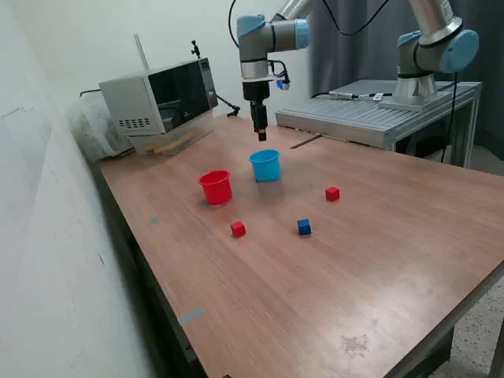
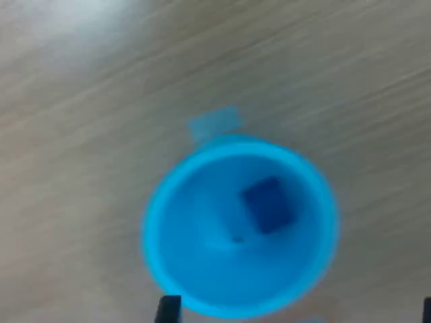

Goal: Place red objects in the red bin, and blue objects in the blue bin.

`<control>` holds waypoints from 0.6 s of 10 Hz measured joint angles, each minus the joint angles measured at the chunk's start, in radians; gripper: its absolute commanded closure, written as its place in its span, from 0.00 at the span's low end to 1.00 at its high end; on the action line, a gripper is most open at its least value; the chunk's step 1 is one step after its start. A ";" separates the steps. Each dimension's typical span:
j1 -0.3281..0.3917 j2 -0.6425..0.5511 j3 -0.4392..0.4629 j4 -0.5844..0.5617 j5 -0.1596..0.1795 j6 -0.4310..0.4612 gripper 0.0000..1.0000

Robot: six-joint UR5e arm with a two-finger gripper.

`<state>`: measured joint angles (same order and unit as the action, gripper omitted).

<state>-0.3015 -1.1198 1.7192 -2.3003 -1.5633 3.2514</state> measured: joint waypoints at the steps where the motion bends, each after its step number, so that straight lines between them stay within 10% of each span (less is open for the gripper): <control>1: 0.050 -0.035 0.000 0.014 0.001 0.000 0.00; 6: 0.320 -0.119 -0.026 0.072 0.005 0.252 0.00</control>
<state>0.0182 -1.2385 1.6933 -2.2286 -1.5587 3.5035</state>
